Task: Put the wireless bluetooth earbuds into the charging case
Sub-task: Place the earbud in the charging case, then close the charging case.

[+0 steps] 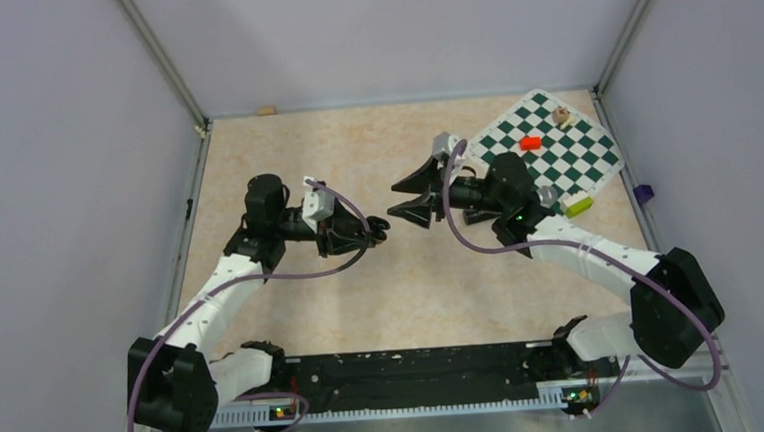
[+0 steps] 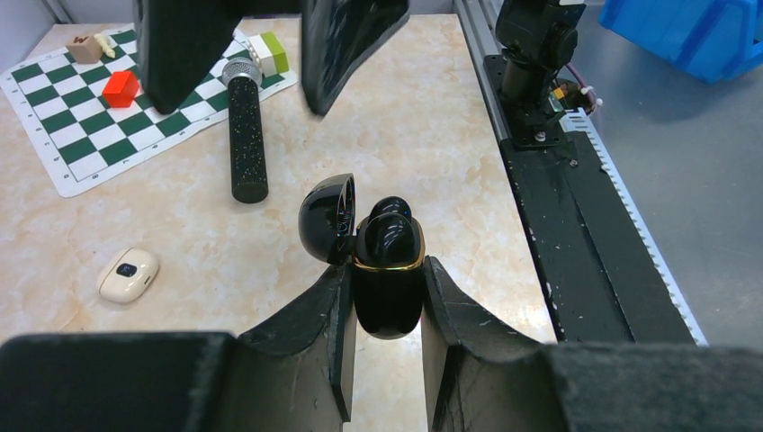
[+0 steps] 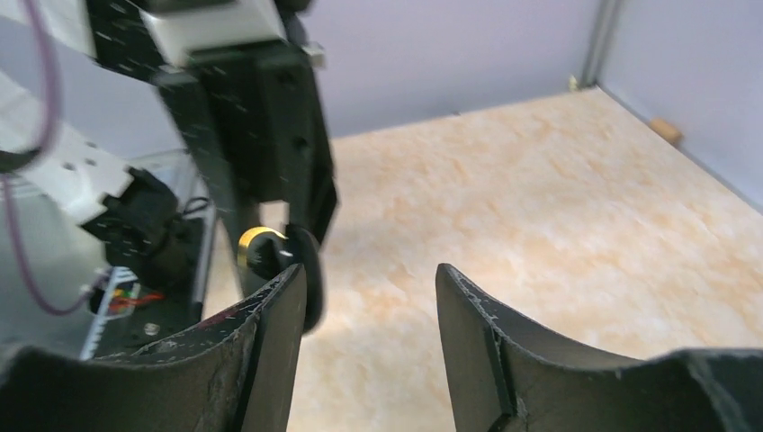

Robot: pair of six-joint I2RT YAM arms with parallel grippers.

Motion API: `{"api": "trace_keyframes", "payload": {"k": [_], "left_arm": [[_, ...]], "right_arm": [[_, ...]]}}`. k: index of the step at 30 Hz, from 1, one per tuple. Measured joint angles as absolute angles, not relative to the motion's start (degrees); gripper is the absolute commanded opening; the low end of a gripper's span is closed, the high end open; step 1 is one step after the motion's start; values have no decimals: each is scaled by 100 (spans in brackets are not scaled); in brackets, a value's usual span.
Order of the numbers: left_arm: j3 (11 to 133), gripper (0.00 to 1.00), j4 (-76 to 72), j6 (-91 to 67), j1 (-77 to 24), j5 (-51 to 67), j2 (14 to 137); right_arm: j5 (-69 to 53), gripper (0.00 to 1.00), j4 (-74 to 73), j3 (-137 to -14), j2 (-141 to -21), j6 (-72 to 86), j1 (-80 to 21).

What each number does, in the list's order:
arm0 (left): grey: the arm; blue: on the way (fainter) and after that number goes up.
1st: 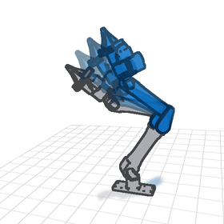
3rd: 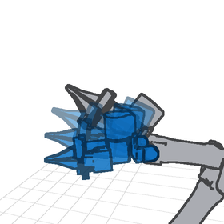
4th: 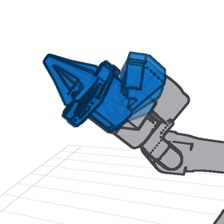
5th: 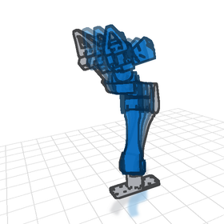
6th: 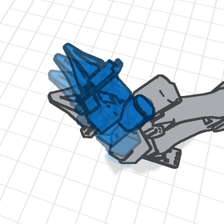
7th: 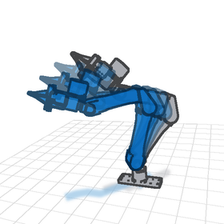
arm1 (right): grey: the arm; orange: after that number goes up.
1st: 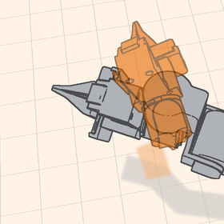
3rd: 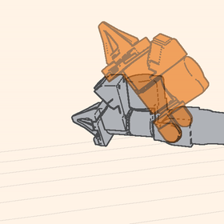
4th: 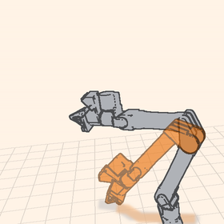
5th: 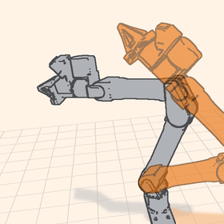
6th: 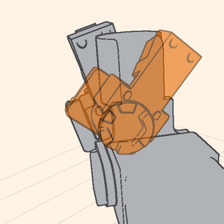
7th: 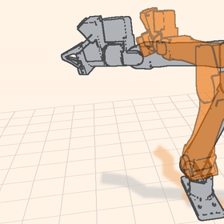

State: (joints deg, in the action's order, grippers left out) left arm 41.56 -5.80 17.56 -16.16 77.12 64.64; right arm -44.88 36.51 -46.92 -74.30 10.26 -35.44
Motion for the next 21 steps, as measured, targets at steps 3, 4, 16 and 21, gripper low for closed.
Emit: {"api": "trace_keyframes", "payload": {"k": [3, 4, 16, 21], "left_arm": [[4156, 0, -563, 1785, -1616, 7712, 6438], [4156, 0, -554, 1796, -1616, 7714, 6425], [4156, 0, -517, 1822, -1619, 7712, 6425], [4156, 0, -515, 1846, -1619, 7710, 6423]], "right_arm": [[-4156, 58, 3323, -4692, -7647, 644, -3544], [-4058, 59, 3236, -4692, -7725, 550, -3544], [-3463, 61, 2421, -4816, -8071, -174, -3695], [-4167, 62, 2394, -4880, -8075, -217, -3828]]}}
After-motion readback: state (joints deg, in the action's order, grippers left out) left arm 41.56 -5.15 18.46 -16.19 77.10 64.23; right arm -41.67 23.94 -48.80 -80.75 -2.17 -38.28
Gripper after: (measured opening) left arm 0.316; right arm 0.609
